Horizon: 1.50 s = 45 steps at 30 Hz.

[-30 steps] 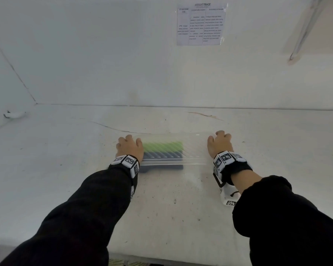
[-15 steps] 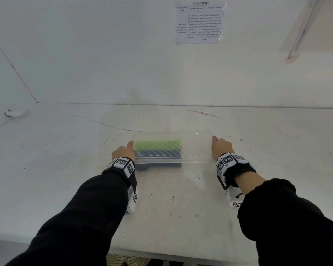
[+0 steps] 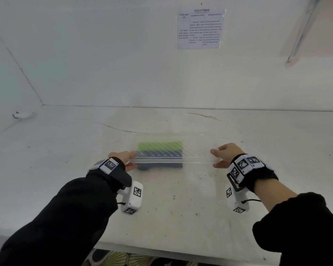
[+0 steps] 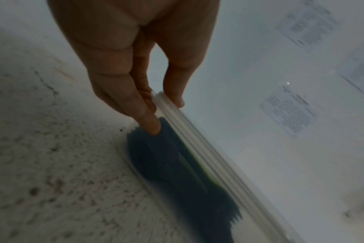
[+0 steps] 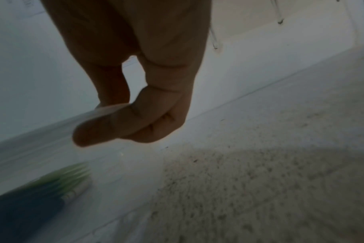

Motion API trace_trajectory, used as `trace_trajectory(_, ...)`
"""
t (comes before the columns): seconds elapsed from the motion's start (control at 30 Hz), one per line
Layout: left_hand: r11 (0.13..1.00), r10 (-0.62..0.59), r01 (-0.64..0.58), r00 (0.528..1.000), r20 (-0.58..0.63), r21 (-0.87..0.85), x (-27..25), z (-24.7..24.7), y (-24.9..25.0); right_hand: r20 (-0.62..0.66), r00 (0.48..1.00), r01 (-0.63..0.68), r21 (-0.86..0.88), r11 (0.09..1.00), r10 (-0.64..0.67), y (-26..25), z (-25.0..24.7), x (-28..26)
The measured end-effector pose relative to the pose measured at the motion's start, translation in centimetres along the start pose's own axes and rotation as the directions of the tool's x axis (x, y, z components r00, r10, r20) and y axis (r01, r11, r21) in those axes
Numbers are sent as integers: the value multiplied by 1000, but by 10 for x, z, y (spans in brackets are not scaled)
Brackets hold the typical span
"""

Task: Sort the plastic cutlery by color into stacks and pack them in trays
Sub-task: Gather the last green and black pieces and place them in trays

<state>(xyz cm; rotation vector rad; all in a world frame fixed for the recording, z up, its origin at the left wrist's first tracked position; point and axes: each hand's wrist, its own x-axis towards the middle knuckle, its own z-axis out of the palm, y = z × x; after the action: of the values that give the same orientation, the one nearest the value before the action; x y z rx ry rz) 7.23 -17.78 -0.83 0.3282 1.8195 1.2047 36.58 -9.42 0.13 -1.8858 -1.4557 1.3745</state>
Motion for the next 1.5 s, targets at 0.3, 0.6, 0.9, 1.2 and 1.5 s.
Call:
trace_trajectory(0.3,998,-24,25,1000,11,-56,-5,0,-1,-142,990,13,109,994,3,7,10,-10)
trace_trajectory(0.6,985,-27,33,999,38,-171,-24,-2,-6,9,997,-69,538,840,76,16,7,-13)
trace_trajectory(0.9,978,-63,72,997,49,-194,-13,-8,-6,61,998,-46,385,922,24,20,5,1)
trace_trajectory(1.2,619,343,-358,924,170,699,25,10,34,-237,957,125,-193,973,-169,-22,11,21)
trace_trajectory(1.5,631,259,-272,957,134,727,57,35,43,-247,962,61,-210,976,-113,-41,23,47)
